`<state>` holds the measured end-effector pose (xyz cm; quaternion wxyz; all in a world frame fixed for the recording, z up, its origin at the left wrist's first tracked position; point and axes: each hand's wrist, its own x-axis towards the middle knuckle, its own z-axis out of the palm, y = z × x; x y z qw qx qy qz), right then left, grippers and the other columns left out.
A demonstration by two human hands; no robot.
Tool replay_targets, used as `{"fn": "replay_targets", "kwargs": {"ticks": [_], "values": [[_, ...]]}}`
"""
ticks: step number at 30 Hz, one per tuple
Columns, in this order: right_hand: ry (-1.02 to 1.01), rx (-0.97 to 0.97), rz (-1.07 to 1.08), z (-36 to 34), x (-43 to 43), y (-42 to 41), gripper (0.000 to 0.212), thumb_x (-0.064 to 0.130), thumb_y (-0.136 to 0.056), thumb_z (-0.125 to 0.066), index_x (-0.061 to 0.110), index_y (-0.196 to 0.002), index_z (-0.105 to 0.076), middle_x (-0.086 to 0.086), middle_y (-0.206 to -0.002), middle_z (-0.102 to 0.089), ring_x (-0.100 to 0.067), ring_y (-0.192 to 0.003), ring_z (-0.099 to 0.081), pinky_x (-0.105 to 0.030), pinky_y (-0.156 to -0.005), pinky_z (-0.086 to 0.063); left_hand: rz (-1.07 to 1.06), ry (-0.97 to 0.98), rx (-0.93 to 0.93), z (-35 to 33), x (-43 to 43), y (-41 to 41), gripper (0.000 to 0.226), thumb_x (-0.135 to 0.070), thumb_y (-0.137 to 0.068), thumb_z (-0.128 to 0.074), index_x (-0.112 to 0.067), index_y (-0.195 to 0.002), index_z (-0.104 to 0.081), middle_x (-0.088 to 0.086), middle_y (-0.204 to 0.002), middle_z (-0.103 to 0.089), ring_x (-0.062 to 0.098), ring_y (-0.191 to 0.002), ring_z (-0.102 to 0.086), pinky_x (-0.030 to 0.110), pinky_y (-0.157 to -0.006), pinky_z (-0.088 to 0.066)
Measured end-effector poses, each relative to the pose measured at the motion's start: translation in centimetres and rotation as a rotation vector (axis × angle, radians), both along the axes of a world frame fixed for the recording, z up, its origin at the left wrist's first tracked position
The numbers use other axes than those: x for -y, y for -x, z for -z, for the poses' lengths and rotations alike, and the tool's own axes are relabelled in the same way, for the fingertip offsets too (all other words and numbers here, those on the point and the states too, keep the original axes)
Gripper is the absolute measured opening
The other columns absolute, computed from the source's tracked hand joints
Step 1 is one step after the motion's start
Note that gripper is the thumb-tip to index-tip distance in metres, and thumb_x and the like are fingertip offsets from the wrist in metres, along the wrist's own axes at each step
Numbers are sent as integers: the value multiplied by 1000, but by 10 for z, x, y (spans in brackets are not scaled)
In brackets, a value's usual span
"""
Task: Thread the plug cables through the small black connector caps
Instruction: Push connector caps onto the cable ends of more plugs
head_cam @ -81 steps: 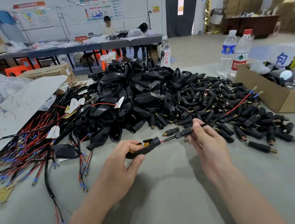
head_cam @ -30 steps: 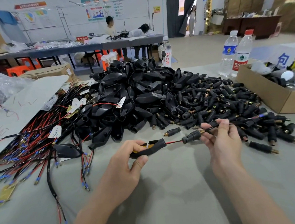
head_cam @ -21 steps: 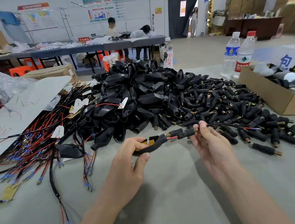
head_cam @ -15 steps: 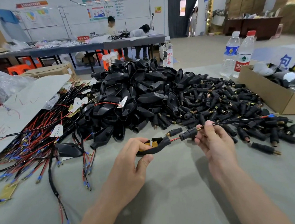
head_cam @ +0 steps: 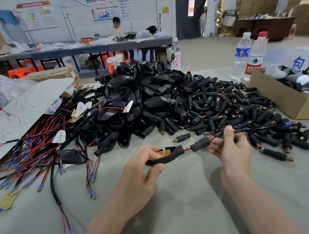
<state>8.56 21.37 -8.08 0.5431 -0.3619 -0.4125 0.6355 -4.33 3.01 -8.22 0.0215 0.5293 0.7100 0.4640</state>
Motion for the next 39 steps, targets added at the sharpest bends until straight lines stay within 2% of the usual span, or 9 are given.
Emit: {"fn": "replay_targets", "kwargs": {"ticks": [5, 12, 18, 21, 24, 27, 30, 34, 39], "values": [[45, -47, -26, -2, 2, 0, 25, 36, -105, -45, 13, -95, -47, 2, -55, -68, -10, -48, -66, -20, -46, -53, 12, 5, 25, 1, -1, -2, 13, -19, -93, -62, -31, -96, -58, -25, -122, -59, 2, -116, -57, 6, -93, -36], [193, -173, -386, -5, 14, 8, 24, 35, -98, -56, 11, -101, -56, -7, -94, -77, -13, -77, -71, -24, -68, -60, -95, -15, 7, 0, 0, 1, 23, -13, -94, -66, -33, -93, -57, -27, -119, -58, -3, -112, -56, 3, -89, -33], [206, -231, -588, -10, 24, 11, 23, 4, -94, -60, 3, -117, -60, -11, -106, -73, -17, -97, -71, -28, -91, -57, -134, -58, 25, -4, 0, 3, 28, -10, -94, -65, -37, -91, -56, -28, -117, -59, -2, -110, -58, 4, -85, -36], [181, -221, -619, -11, 27, 12, 26, -2, -91, -59, 2, -116, -64, -10, -101, -73, -20, -99, -68, -26, -90, -58, -126, -73, 45, -5, 1, 2, 31, -10, -94, -65, -39, -90, -56, -28, -118, -60, 1, -109, -59, 10, -82, -42], [158, -223, -601, -13, 27, 11, 28, 7, -83, -65, 4, -110, -67, -12, -105, -71, -18, -98, -69, -23, -86, -58, -110, -75, 71, -4, 2, 3, 30, -11, -94, -66, -39, -91, -57, -25, -119, -62, 5, -109, -61, 18, -81, -45], [153, -249, -600, -13, 27, 10, 33, 13, -75, -70, 6, -107, -69, -12, -109, -69, -16, -96, -69, -22, -83, -58, -74, -70, 120, -4, 2, 5, 21, -21, -93, -62, -41, -91, -58, -23, -120, -62, 8, -111, -61, 16, -85, -45], [143, -263, -610, -12, 28, 10, 33, 15, -74, -71, 7, -106, -69, -11, -109, -69, -18, -96, -69, -24, -83, -59, -47, -79, 180, -3, 1, 5, 17, -27, -90, -61, -44, -90, -58, -22, -120, -64, 8, -112, -62, 15, -89, -43], [118, -241, -618, -12, 29, 10, 32, 20, -75, -73, 12, -106, -68, -7, -100, -73, -18, -87, -70, -26, -77, -60, 0, -87, 271, -1, 1, 7, 11, -29, -89, -61, -40, -90, -60, -21, -121, -65, 6, -114, -63, 29, -95, -45], [81, -253, -619, -14, 31, 9, 31, 21, -77, -73, 13, -106, -67, -7, -102, -73, -20, -89, -70, -27, -76, -59, 36, -88, 318, 0, 1, 8, 10, -29, -89, -61, -39, -91, -61, -22, -122, -65, 5, -117, -62, 32, -97, -45]]}}
